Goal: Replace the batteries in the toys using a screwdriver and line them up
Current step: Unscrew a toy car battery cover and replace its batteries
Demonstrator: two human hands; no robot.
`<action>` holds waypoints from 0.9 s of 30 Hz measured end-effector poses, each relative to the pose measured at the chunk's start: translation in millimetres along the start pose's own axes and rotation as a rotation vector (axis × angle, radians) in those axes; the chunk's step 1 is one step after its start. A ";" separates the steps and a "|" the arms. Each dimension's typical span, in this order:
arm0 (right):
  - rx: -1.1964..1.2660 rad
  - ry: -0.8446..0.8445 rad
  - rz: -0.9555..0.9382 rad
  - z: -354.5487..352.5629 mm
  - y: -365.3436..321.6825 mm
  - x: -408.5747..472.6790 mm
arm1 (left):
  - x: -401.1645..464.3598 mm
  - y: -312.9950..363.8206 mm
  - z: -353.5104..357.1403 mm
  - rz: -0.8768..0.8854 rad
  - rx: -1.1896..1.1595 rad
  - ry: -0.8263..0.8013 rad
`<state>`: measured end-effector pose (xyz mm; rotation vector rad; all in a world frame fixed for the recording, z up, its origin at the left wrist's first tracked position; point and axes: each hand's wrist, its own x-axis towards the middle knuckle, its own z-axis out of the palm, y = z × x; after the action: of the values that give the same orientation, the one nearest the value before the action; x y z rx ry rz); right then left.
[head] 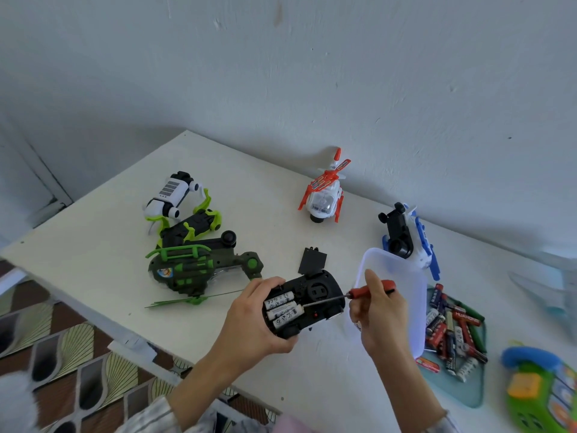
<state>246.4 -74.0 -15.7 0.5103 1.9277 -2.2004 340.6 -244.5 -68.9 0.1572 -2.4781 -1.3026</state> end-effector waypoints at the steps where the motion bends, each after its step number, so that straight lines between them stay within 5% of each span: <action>1: 0.043 -0.013 0.020 -0.1 -1.5 0.0 | -0.1 0.8 0.6 0.001 0.003 0.000; 5: -0.104 -0.139 -0.111 1.7 -15.3 -11.4 | 0.2 2.9 4.7 0.004 0.051 -0.021; 11: -1.047 -0.352 -0.373 14.7 3.4 -41.0 | 1.6 2.7 7.7 -0.055 0.081 -0.016; 13: -1.184 -0.381 -0.419 18.4 12.3 -48.6 | 2.4 2.6 7.5 -0.068 0.078 -0.021; 24: -0.613 -0.338 -0.384 21.6 12.7 -54.8 | 3.5 6.2 8.8 -0.069 0.108 -0.035; 27: -0.446 -0.148 -0.380 5.1 -3.8 -31.3 | 4.0 6.2 7.8 -0.082 0.107 -0.028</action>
<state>273.3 -81.4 -0.2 -0.0931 2.4846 -1.8252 334.6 -235.9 -66.9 0.2711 -2.5915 -1.2114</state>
